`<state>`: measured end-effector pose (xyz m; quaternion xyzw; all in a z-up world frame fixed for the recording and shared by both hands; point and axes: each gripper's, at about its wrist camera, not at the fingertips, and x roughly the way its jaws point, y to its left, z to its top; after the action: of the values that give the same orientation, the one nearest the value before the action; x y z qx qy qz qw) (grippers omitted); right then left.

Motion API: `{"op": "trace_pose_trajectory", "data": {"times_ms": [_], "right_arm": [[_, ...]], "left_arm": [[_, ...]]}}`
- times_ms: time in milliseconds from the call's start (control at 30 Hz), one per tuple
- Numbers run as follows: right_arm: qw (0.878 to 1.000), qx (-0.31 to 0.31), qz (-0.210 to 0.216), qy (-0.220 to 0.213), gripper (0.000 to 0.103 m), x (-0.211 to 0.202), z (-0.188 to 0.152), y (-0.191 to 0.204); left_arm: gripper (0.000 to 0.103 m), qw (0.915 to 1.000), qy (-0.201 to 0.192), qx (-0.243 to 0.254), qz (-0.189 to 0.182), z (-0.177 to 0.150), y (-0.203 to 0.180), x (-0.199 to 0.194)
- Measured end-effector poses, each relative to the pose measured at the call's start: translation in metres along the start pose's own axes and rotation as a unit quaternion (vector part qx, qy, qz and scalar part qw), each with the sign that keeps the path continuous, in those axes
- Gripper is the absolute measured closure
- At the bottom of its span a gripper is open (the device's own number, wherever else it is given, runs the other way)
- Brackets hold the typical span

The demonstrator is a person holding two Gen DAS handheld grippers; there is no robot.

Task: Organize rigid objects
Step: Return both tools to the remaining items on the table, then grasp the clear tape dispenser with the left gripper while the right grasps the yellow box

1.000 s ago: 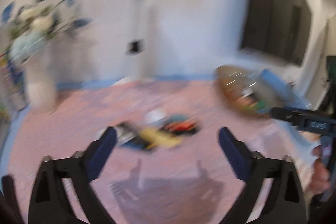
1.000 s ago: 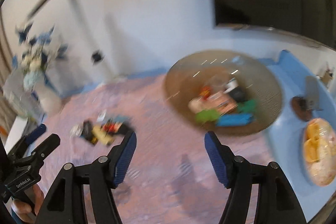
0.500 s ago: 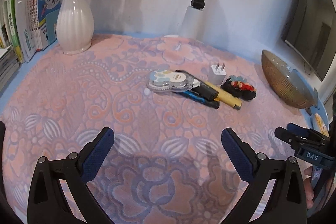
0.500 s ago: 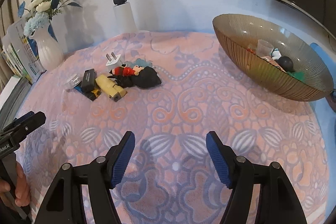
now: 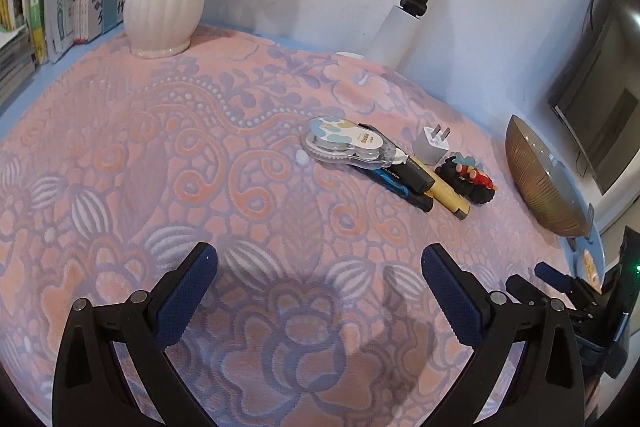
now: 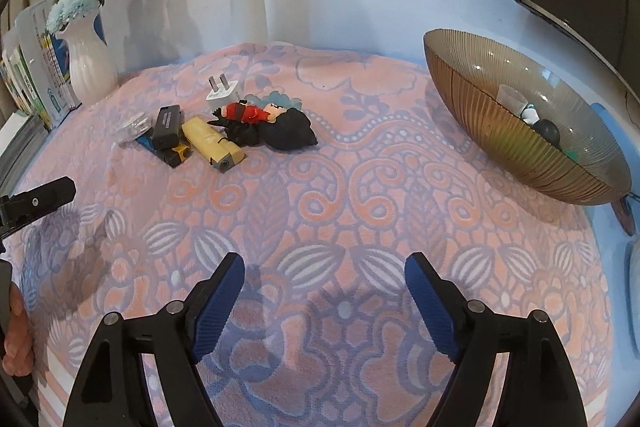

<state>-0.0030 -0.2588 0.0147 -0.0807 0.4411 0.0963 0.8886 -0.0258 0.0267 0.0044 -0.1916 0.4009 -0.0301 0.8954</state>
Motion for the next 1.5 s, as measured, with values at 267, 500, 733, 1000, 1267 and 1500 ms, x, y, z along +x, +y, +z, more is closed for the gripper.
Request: {"op": "trace_pose_trajectory", "data": {"times_ms": [267,500,733,1000,1267,1500], "right_arm": [[1.0,0.002,0.006,0.01,0.022,0.004,0.0,-0.002],[0.998,0.005,0.04,0.052,0.019,0.012,0.001,-0.006],[0.993,-0.033,0.052,0.103,0.037,0.006,0.011,0.011],[0.991,-0.073,0.08,0.072,0.053,0.046,0.058,0.045],[0.99,-0.098,0.1,0.032,0.053,0.069,0.078,0.059],[0.986,-0.118,0.115,0.026,0.067,0.074,0.079,0.065]], "left_arm": [[0.001,0.9987,-0.004,0.016,0.048,0.0,-0.006,0.001],[0.001,0.9899,0.027,0.103,0.093,-0.004,-0.027,0.003],[0.001,0.9846,0.036,0.135,0.106,0.031,-0.021,-0.021],[0.001,0.9551,-0.008,0.284,0.085,0.076,-0.039,-0.011],[0.001,0.9475,0.052,0.314,-0.032,0.098,-0.033,0.051],[0.002,0.9428,0.09,0.312,-0.076,0.11,-0.034,0.093]]}}
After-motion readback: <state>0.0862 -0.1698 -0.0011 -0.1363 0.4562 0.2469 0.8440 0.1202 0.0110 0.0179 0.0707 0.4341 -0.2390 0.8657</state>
